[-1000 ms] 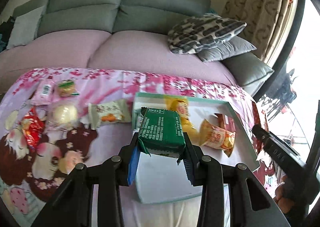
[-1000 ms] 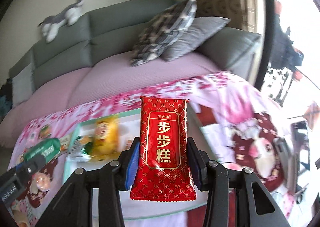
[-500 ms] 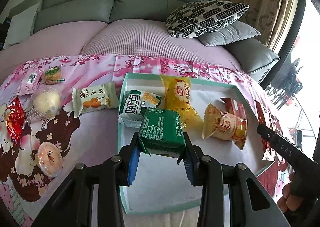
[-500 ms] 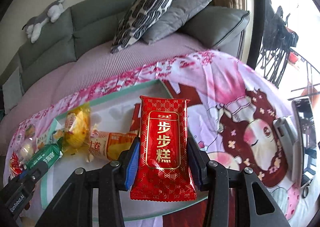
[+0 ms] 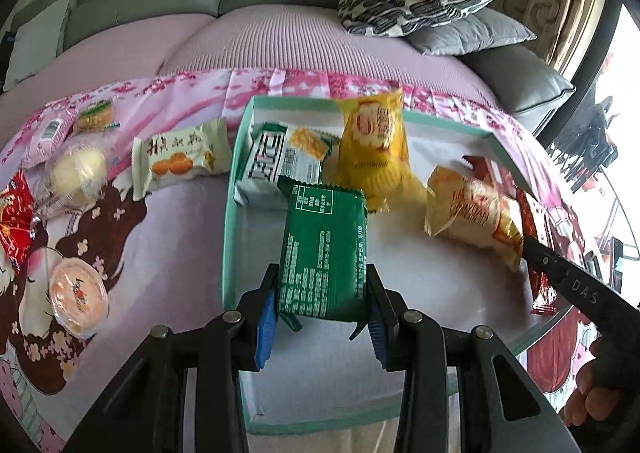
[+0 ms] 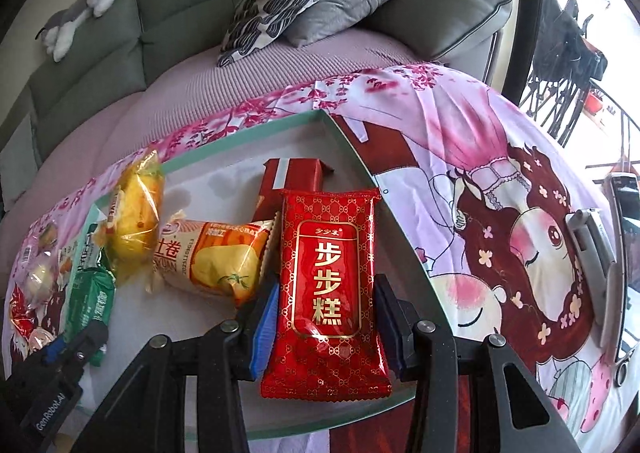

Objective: Organize snacks
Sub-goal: 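Carry both packs into the white tray and open both tools to release, then move both open tools back toward the remaining snack pile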

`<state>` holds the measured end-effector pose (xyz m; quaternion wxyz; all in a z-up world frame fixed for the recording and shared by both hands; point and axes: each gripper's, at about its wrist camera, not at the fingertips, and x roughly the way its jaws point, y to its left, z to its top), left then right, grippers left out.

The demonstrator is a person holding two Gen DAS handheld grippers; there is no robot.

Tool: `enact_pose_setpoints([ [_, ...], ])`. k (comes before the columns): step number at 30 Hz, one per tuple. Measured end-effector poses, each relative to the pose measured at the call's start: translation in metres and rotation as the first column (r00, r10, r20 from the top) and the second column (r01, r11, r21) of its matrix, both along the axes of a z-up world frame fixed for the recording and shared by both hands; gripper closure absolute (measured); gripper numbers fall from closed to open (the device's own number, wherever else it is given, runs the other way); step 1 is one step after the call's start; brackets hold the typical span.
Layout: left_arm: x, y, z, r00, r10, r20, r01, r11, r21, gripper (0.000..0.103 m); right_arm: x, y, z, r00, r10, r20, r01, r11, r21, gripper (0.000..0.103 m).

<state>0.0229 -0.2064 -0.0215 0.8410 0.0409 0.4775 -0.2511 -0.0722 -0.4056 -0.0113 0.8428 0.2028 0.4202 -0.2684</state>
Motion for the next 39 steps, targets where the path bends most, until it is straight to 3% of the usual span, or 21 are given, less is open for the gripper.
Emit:
enact_pose_setpoints([
  [11, 0.0, -0.002, -0.008, 1.0, -0.014, -0.013, 0.014, 1.0, 0.018, 0.062, 0.006, 0.004, -0.007, 1.0, 0.026, -0.008, -0.026, 0.999, 0.034, 0.055],
  [18, 0.002, 0.0, -0.005, 0.999, -0.019, -0.036, 0.019, 1.0, 0.004, 0.061, 0.007, 0.005, -0.004, 0.999, 0.023, -0.027, -0.023, 1.0, 0.012, 0.045],
  [23, 0.001, 0.005, 0.008, 1.0, -0.017, -0.023, 0.016, 1.0, -0.019, 0.047, 0.005, 0.006, 0.004, 1.0, 0.02, -0.023, -0.02, 1.0, -0.02, 0.038],
  [27, 0.0, 0.013, 0.026, 1.0, -0.006, 0.007, 0.007, 0.998, -0.055, 0.044, 0.004, 0.012, 0.015, 0.999, 0.028, -0.018, -0.029, 0.997, -0.065, 0.031],
  [30, 0.004, 0.026, 0.035, 0.999, 0.035, 0.02, -0.034, 0.997, -0.067, 0.04, 0.004, 0.018, 0.025, 0.999, 0.034, -0.001, -0.034, 0.995, -0.098, 0.028],
  [32, 0.011, 0.041, 0.04, 0.995, 0.094, 0.023, -0.093, 0.994, -0.061, 0.031, 0.005, 0.023, 0.03, 0.999, 0.04, 0.018, -0.038, 0.994, -0.104, 0.028],
  [34, 0.017, 0.057, 0.045, 0.987, 0.156, 0.036, -0.154, 0.987, -0.053, 0.029, 0.009, 0.031, 0.036, 0.997, 0.069, 0.047, -0.064, 0.993, -0.099, 0.028],
  [37, 0.029, 0.086, 0.05, 0.963, 0.265, 0.054, -0.264, 0.964, -0.035, 0.027, 0.019, 0.045, 0.036, 0.991, 0.113, 0.067, -0.108, 0.991, -0.08, 0.027],
  [39, 0.034, 0.103, 0.051, 0.943, 0.326, 0.065, -0.325, 0.945, -0.012, 0.02, 0.027, 0.056, 0.034, 0.986, 0.149, 0.074, -0.145, 0.988, -0.058, 0.024],
])
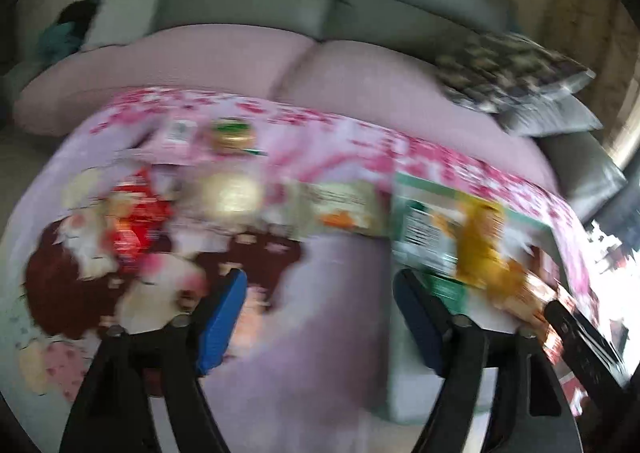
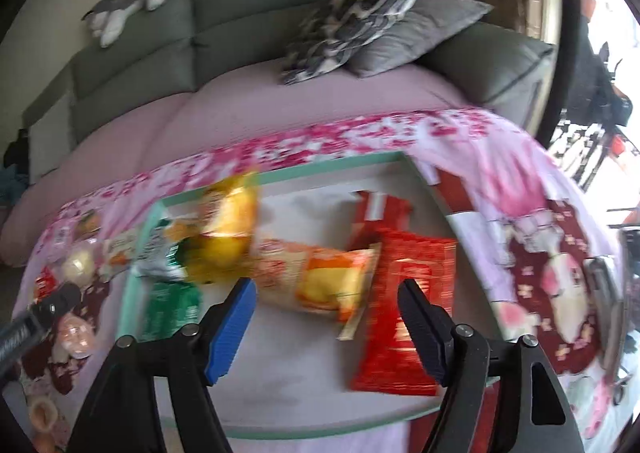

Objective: Organize snacks
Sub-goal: 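Move both open tools back toward the remaining snack pile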

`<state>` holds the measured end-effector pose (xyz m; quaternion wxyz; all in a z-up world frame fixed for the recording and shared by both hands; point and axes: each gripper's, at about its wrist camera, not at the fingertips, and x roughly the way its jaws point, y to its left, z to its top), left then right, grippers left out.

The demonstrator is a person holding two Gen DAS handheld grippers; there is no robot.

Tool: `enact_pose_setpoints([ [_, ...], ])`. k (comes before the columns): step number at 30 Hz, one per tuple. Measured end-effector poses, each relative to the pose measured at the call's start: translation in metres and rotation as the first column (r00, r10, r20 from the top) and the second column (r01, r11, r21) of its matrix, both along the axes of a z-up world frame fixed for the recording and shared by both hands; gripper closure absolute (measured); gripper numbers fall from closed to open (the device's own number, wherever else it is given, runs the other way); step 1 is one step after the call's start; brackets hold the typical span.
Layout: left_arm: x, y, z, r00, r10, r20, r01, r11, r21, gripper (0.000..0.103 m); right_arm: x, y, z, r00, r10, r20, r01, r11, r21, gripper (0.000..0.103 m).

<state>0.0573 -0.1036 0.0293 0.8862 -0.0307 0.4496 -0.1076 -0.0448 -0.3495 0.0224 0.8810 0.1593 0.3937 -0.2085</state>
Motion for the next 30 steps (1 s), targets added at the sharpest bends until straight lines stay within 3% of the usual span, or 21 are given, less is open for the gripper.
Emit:
enact_pose_setpoints([
  [4, 0.009, 0.027, -0.004, 0.995, 0.102, 0.003, -0.102, 0.994, 0.045, 0.018, 0.013, 0.022, -0.005, 0.998, 0.066, 0.005, -0.066, 0.998, 0.01, 0.019],
  [5, 0.012, 0.034, -0.006, 0.993, 0.122, -0.001, -0.122, 0.991, 0.056, 0.016, 0.017, 0.028, -0.007, 0.997, 0.082, 0.004, -0.082, 0.997, 0.011, 0.013],
  [8, 0.016, 0.051, -0.009, 0.987, 0.162, -0.004, -0.161, 0.984, 0.071, 0.009, 0.022, 0.04, -0.01, 0.993, 0.116, 0.01, -0.116, 0.993, 0.017, 0.011],
  [11, 0.017, 0.065, -0.007, 0.982, 0.19, 0.006, -0.19, 0.979, 0.072, 0.009, 0.029, 0.053, -0.012, 0.99, 0.139, 0.016, -0.139, 0.99, 0.02, 0.0],
  [30, 0.024, 0.151, -0.009, 0.937, 0.35, -0.003, -0.35, 0.936, 0.025, 0.008, 0.063, 0.14, -0.016, 0.959, 0.277, 0.055, -0.28, 0.958, 0.055, 0.0],
])
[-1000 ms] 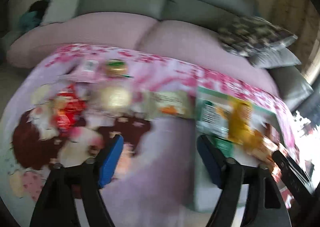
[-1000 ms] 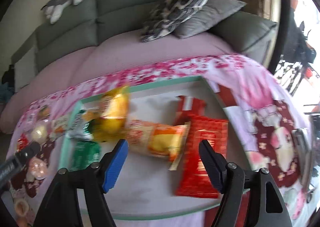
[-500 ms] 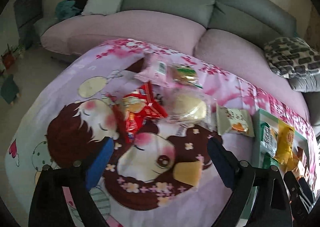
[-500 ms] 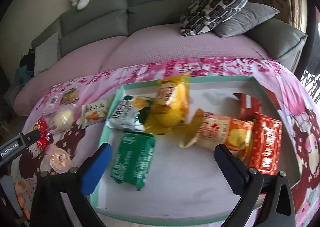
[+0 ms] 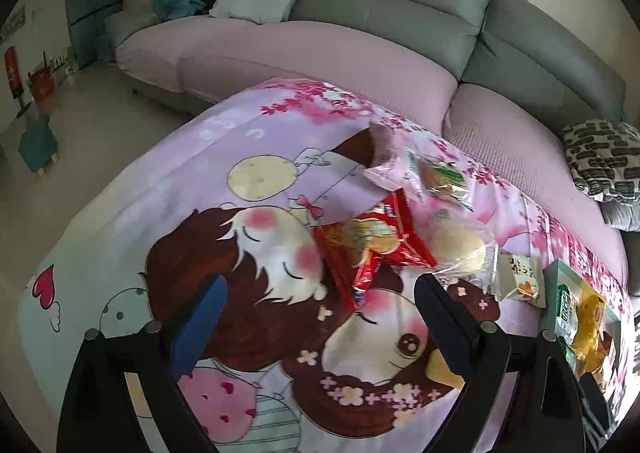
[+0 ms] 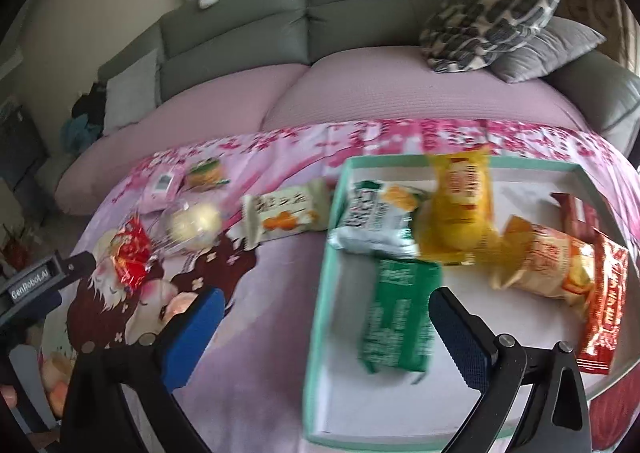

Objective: Organize snacks
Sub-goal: 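Move both open tools back toward the remaining snack pile, then grasp the pale yellow jelly cup with the left tool and lift it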

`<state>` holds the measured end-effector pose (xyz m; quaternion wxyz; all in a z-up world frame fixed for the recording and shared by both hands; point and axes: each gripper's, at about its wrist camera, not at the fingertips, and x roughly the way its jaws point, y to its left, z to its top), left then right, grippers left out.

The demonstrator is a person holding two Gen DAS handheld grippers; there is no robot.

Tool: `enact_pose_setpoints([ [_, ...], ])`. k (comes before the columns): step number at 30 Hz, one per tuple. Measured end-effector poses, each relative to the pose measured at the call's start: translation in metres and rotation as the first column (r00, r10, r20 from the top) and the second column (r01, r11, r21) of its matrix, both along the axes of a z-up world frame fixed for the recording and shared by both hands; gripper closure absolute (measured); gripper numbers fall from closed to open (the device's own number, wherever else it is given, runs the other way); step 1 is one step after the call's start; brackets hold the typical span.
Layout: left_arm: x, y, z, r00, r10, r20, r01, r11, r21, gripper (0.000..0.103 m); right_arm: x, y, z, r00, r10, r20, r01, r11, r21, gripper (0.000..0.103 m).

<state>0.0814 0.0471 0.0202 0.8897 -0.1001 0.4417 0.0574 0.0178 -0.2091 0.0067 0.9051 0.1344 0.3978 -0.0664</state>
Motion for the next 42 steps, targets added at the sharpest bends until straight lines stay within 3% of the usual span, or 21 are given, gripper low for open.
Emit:
enact_pose_setpoints([
  [8, 0.004, 0.001, -0.013, 0.998, -0.043, -0.038, 0.041, 0.998, -0.057, 0.008, 0.009, 0.026, -0.008, 0.998, 0.049, -0.036, -0.05, 0.998, -0.029, 0.0],
  [21, 0.008, -0.032, -0.033, 0.974, -0.183, -0.132, 0.154, 0.967, -0.201, 0.008, 0.002, 0.012, -0.007, 0.999, 0.011, -0.052, -0.015, 0.997, -0.077, 0.0],
  [30, 0.004, -0.072, -0.045, 0.941, -0.292, -0.169, 0.257, 0.945, -0.202, 0.01, -0.001, -0.004, -0.011, 0.997, -0.02, -0.075, 0.013, 0.996, -0.087, 0.0],
  [37, 0.004, -0.091, -0.056, 0.913, -0.354, -0.204, 0.309, 0.925, -0.222, 0.046, -0.002, -0.004, -0.012, 0.997, -0.019, -0.078, 0.012, 0.996, -0.089, 0.0],
  [42, 0.004, -0.098, -0.062, 0.906, -0.369, -0.21, 0.326, 0.921, -0.213, 0.052, -0.002, -0.005, -0.014, 0.996, -0.03, -0.089, 0.021, 0.995, -0.093, 0.0],
])
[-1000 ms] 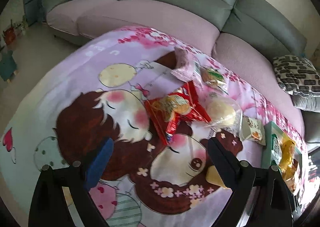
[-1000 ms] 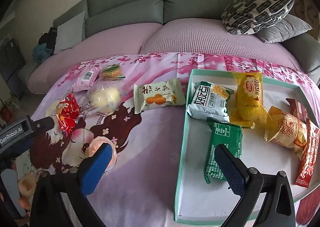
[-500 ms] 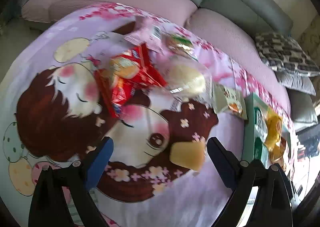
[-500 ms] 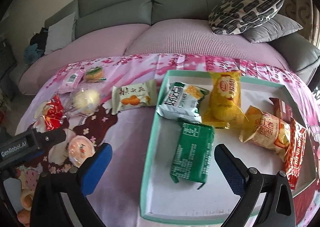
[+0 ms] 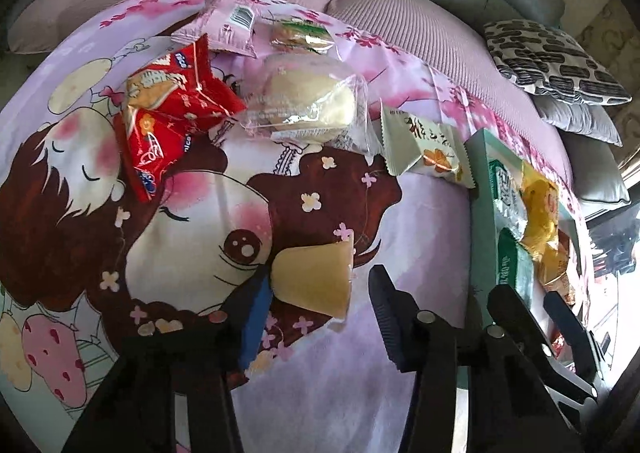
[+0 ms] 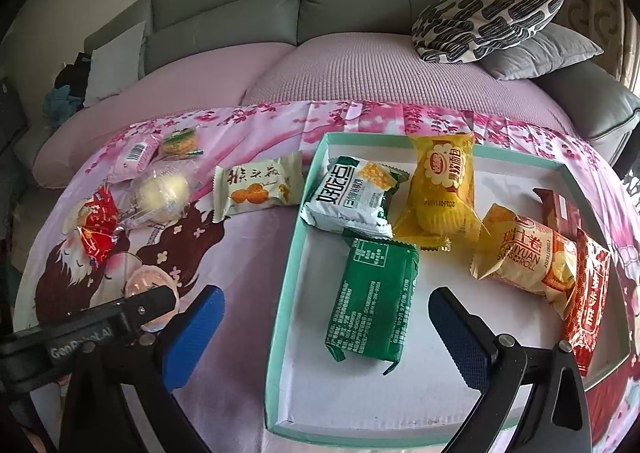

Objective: Organize snacks
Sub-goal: 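Grasp the pale yellow jelly cup with the left tool and lift it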

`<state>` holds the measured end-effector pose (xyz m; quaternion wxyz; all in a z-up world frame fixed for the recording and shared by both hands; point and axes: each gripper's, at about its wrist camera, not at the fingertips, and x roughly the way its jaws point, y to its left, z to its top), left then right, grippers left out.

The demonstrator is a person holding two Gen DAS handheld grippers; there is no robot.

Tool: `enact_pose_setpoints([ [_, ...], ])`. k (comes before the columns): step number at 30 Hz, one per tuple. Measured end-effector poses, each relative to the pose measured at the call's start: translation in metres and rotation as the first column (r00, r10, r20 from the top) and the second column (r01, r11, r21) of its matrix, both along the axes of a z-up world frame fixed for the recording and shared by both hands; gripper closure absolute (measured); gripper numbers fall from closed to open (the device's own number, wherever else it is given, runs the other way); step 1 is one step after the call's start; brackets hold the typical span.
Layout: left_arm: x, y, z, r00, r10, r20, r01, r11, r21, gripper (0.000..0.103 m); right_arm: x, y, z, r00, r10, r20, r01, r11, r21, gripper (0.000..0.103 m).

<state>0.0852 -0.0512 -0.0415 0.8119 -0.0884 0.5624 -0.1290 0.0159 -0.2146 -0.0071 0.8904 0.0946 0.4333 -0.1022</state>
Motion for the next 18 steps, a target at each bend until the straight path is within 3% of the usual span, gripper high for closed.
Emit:
enact_pose_setpoints([
  [3, 0.003, -0.003, -0.002, 1.0, 0.0, 0.01, 0.0, 1.0, 0.01, 0.055, 0.0, -0.002, -0.001, 1.0, -0.004, -0.004, 0.004, 1.0, 0.004, 0.0],
  [5, 0.003, -0.004, -0.003, 1.0, 0.003, 0.016, -0.003, 1.0, 0.031, 0.062, 0.0, -0.001, -0.002, 1.0, -0.003, -0.007, 0.003, 1.0, 0.004, 0.0],
  [11, 0.005, -0.005, -0.004, 1.0, 0.007, 0.018, -0.007, 0.999, 0.034, 0.063, 0.001, 0.0, -0.003, 1.0, -0.003, -0.01, 0.003, 1.0, 0.003, 0.0],
  [18, 0.002, 0.009, 0.004, 0.999, 0.031, 0.025, -0.03, 0.999, -0.012, 0.064, 0.0, -0.001, -0.003, 1.0, -0.006, -0.007, 0.007, 1.0, 0.006, 0.0],
])
